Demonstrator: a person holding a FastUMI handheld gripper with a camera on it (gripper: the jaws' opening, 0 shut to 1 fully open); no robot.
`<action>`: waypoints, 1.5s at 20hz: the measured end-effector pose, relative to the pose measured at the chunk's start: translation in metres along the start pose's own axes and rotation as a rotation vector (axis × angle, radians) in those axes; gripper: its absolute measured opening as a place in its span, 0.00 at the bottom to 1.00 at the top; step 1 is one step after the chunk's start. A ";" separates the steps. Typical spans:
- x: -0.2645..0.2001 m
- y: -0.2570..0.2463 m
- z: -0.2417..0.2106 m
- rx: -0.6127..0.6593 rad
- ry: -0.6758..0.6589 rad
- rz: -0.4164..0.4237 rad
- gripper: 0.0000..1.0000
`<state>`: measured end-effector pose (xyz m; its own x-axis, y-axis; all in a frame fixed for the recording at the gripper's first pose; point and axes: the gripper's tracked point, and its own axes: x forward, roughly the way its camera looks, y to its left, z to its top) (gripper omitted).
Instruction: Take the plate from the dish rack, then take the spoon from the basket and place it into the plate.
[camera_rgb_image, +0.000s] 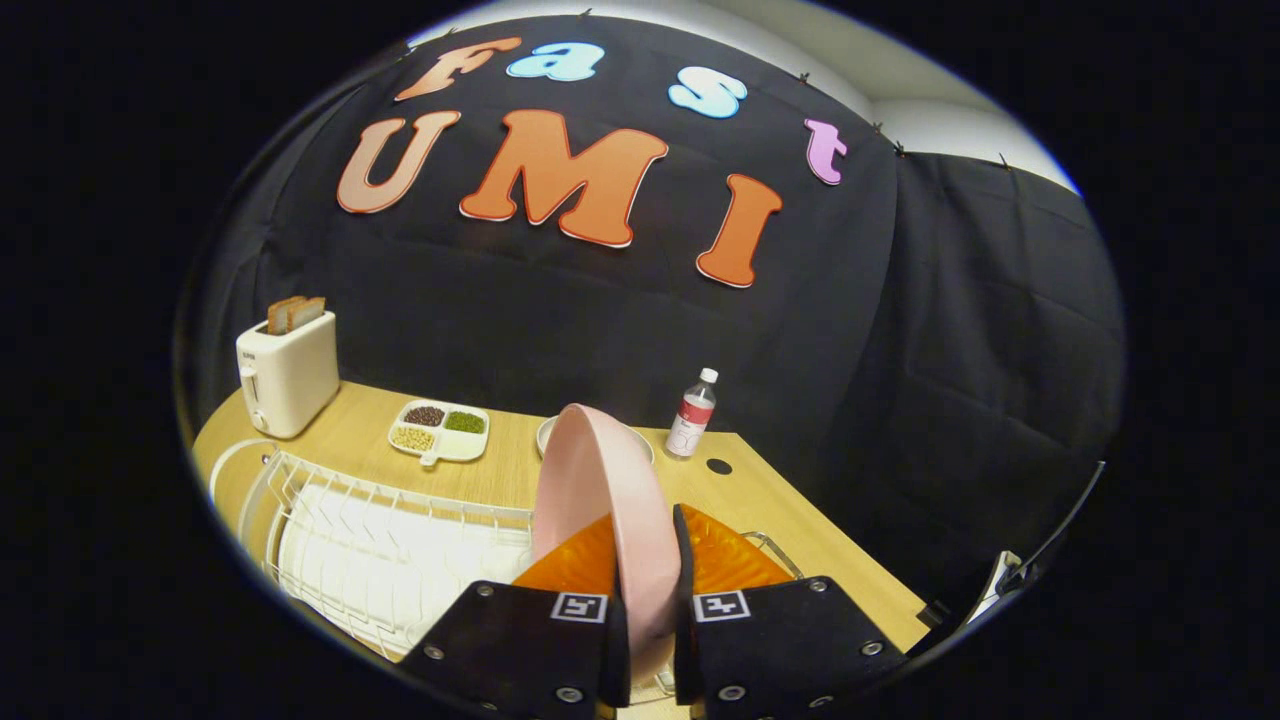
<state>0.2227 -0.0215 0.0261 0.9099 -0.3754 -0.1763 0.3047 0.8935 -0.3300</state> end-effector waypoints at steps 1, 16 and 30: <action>-0.005 -0.001 0.003 0.003 -0.007 0.003 0.17; -0.145 -0.028 -0.043 0.224 -0.036 0.277 0.17; -0.191 0.000 -0.188 0.651 0.215 0.476 0.17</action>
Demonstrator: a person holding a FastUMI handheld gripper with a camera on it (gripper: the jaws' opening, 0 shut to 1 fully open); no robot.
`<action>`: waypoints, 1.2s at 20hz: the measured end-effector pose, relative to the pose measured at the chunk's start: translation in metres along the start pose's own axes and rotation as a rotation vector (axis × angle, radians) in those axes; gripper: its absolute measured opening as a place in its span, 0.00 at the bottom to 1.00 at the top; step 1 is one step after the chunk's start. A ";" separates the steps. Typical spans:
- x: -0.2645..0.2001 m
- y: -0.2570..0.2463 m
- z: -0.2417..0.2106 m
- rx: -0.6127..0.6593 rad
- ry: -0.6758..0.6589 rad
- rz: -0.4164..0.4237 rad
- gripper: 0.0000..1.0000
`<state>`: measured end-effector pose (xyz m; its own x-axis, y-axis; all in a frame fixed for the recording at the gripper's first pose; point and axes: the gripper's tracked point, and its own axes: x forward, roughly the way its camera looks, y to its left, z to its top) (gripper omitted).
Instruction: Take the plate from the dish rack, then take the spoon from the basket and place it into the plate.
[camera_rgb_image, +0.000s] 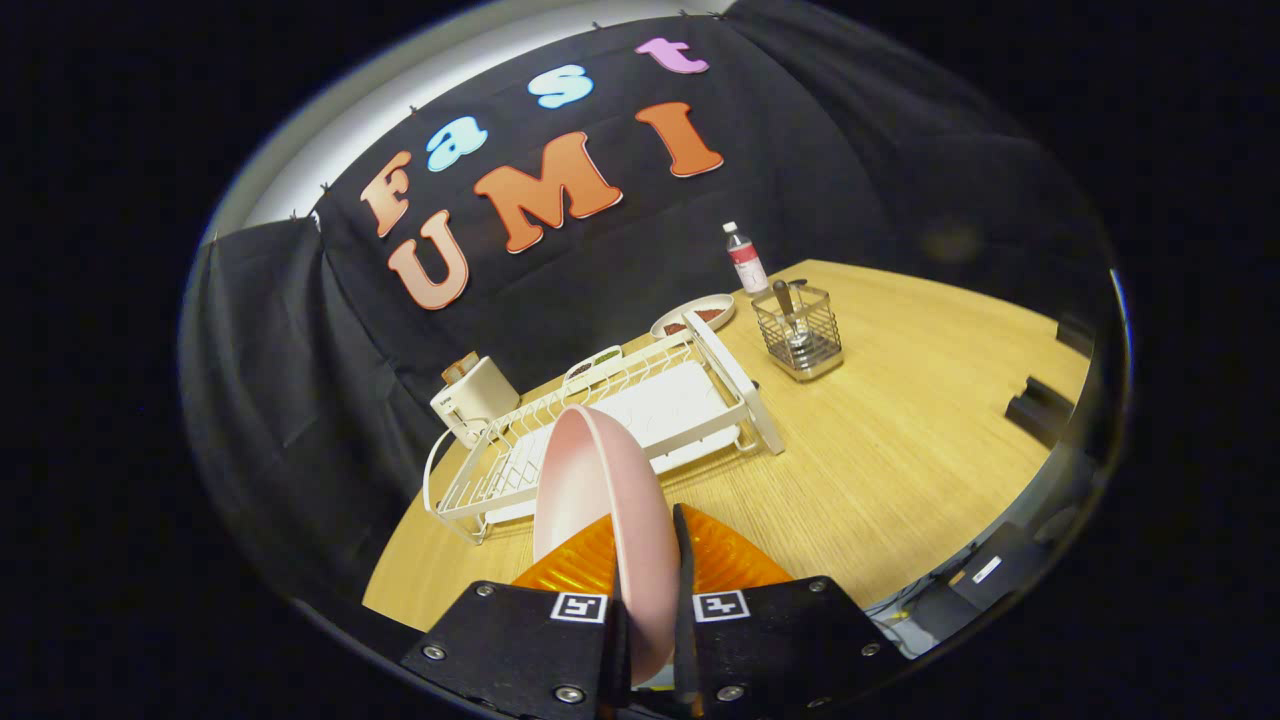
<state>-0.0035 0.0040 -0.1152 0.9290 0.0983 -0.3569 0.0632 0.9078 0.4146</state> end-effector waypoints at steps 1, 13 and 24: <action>0.003 -0.002 -0.008 0.028 0.014 0.006 0.17; 0.042 -0.010 -0.058 0.298 0.191 0.081 0.17; 0.044 -0.022 -0.062 0.352 0.235 0.069 0.24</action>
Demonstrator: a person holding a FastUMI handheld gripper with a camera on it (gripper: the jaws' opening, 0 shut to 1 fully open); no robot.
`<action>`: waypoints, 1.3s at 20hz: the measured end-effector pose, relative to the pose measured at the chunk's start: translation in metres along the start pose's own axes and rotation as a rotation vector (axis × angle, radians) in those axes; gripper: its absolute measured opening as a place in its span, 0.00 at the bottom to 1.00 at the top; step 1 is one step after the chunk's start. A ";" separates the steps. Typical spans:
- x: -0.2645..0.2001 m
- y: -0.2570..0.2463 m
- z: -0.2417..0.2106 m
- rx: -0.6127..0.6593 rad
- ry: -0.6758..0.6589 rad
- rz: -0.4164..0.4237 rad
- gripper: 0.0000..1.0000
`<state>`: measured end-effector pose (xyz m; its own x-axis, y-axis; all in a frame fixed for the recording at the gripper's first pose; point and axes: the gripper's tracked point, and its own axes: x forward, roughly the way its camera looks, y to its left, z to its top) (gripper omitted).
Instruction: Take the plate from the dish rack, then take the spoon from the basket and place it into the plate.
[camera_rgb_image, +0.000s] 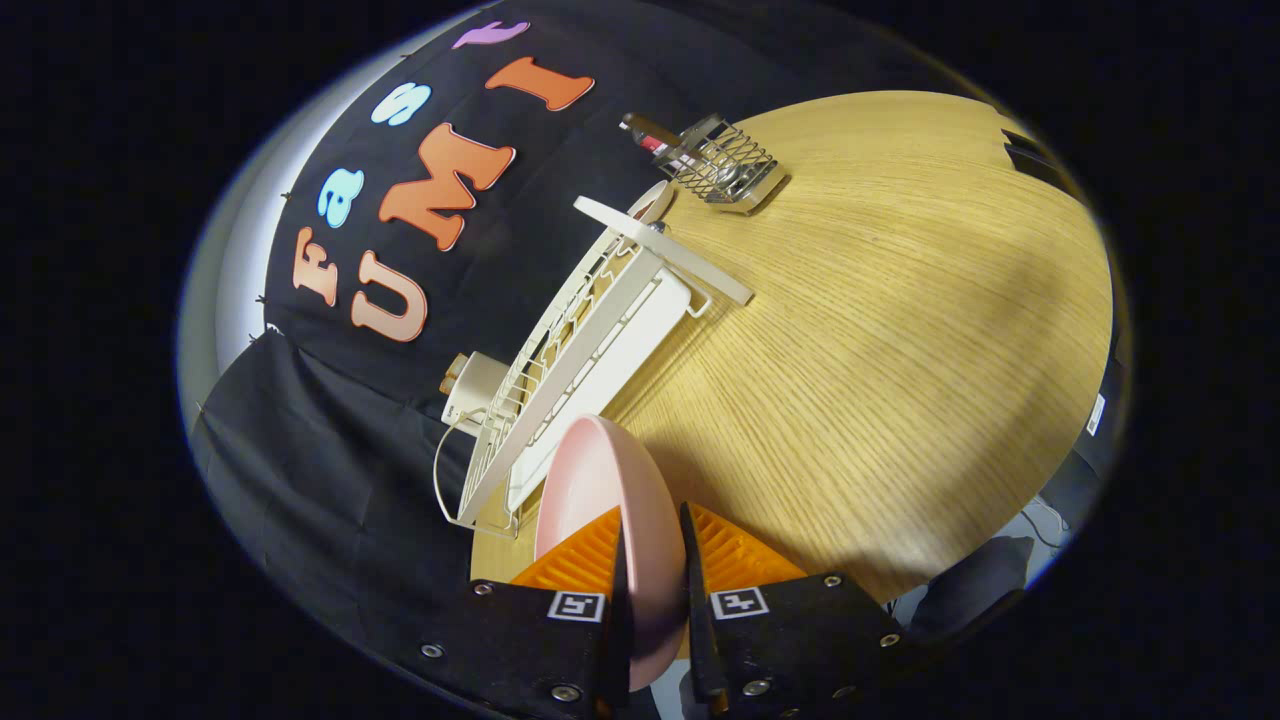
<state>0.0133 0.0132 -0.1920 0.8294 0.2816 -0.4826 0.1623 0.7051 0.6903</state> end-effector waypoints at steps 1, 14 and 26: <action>-0.002 -0.001 0.005 -0.001 -0.005 -0.002 0.25; -0.045 -0.016 0.092 -0.242 -0.184 -0.087 0.81; -0.082 -0.033 0.203 -0.595 -0.403 -0.256 0.98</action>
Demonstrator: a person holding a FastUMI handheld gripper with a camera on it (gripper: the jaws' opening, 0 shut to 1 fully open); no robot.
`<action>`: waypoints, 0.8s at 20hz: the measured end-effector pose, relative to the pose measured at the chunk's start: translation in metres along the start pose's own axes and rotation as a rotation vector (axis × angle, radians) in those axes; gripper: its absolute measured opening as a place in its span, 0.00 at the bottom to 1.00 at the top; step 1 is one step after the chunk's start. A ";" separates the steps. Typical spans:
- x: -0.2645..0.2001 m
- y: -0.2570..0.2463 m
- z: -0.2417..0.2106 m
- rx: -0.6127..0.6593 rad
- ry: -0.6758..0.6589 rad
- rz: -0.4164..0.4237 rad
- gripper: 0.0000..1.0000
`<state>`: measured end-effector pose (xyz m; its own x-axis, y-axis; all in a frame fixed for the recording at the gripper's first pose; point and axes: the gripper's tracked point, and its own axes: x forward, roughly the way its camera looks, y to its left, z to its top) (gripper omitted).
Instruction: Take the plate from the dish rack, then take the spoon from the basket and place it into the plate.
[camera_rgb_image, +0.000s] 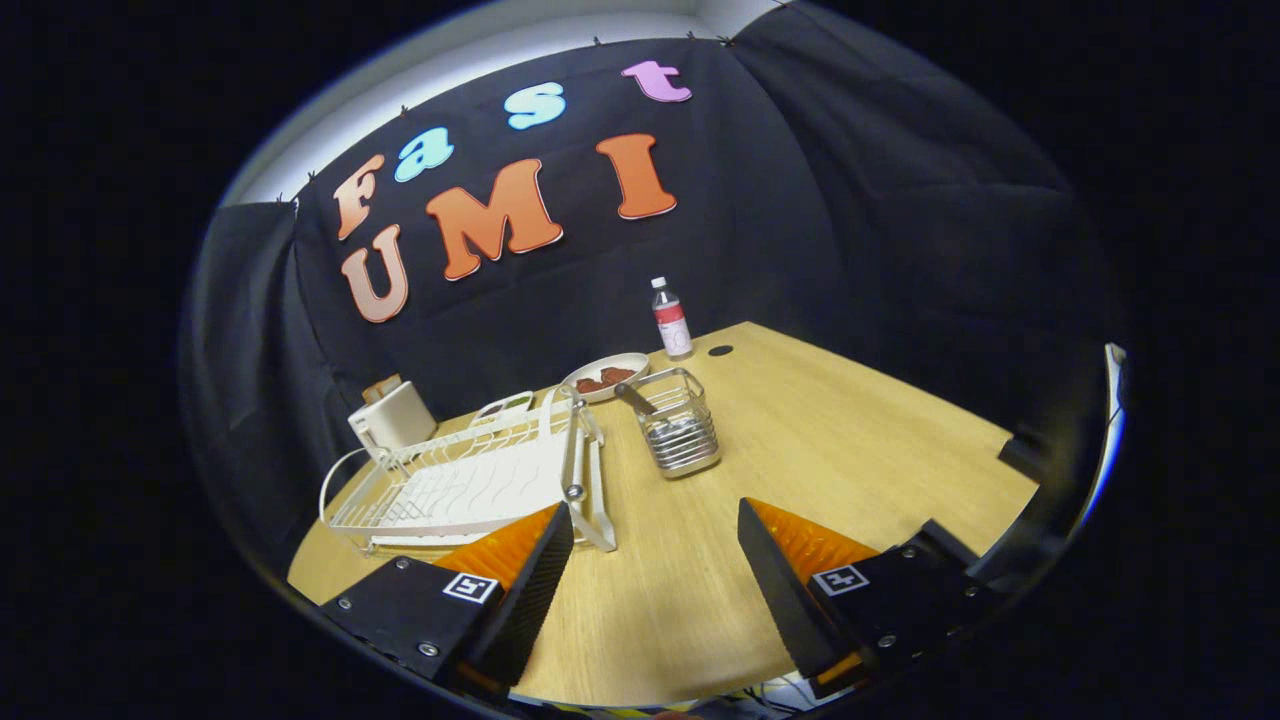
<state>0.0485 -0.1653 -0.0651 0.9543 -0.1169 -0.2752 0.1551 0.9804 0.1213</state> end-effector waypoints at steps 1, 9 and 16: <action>0.002 -0.007 0.007 -0.033 -0.021 -0.021 0.98; 0.042 0.002 0.054 -0.228 -0.218 -0.073 0.99; 0.114 0.029 0.052 -0.312 -0.255 -0.088 0.99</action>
<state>0.1752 -0.1586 -0.0430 0.9796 -0.1997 -0.0215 0.1916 0.9613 -0.1980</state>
